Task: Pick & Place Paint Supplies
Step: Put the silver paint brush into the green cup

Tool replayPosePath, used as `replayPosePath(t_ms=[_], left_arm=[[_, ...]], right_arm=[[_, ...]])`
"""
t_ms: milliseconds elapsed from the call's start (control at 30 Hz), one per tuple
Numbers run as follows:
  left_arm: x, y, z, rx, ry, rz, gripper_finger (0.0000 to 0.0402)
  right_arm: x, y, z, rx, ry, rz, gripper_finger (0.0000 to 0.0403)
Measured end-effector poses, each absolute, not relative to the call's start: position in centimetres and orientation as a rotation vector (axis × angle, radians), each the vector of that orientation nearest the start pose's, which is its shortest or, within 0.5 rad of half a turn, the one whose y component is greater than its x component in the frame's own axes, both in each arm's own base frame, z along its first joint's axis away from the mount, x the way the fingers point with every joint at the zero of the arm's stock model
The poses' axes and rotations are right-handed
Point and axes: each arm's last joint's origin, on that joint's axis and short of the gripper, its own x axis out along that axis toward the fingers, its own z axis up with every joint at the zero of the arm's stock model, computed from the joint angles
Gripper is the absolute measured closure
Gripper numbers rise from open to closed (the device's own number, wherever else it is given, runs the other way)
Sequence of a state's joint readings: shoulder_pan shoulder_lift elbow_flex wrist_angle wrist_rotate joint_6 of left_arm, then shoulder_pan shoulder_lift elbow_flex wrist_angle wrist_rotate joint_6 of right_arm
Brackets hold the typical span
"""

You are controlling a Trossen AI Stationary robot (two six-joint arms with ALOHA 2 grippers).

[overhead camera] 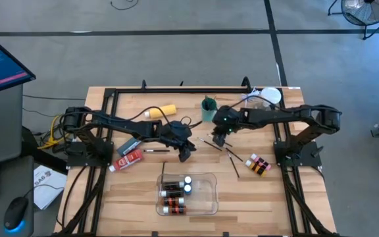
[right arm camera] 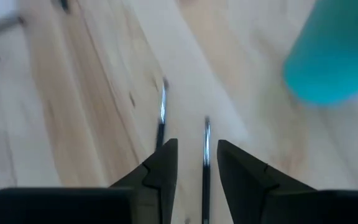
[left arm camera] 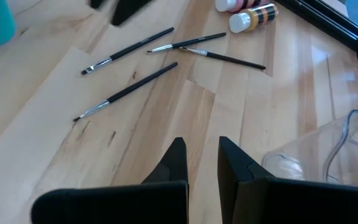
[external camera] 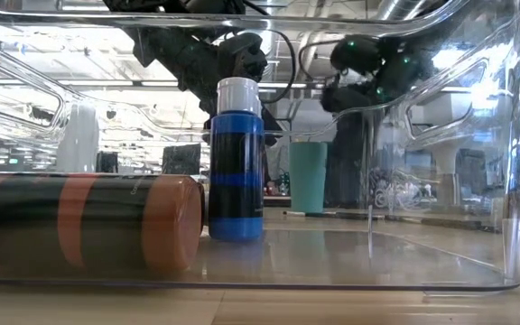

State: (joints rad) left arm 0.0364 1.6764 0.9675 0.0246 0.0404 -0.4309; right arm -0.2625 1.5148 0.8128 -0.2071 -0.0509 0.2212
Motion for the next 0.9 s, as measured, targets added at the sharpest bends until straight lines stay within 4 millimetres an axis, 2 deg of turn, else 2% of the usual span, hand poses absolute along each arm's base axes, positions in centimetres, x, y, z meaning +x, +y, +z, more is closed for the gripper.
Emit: replayPosePath(t_ms=[133,333,433,667,800,900], left_arm=[[34.7,1.3,19.0,-0.436,0.673,0.163,0.04],[34.2,1.5,18.2,-0.463,0.688,0.183,0.04],[33.8,1.3,17.6,-0.492,0.703,0.193,0.04],[33.0,0.0,16.2,-0.474,0.66,0.238,0.04],[32.4,-1.6,15.6,-0.403,0.578,0.327,0.04],[32.0,-2.3,16.1,-0.352,0.503,0.386,0.04]], right_arm=[[28.2,-7.7,18.4,0.306,0.834,-0.284,0.0295],[29.2,-7.4,16.3,0.302,0.88,-0.269,0.0295],[29.6,-7.1,16.0,0.298,0.867,-0.258,0.0295],[29.5,-6.2,17.7,0.26,0.807,-0.219,0.0295],[28.5,-5.4,18.7,0.263,0.687,-0.205,0.0295],[27.5,-5.1,18.7,0.234,0.554,-0.268,0.0295]])
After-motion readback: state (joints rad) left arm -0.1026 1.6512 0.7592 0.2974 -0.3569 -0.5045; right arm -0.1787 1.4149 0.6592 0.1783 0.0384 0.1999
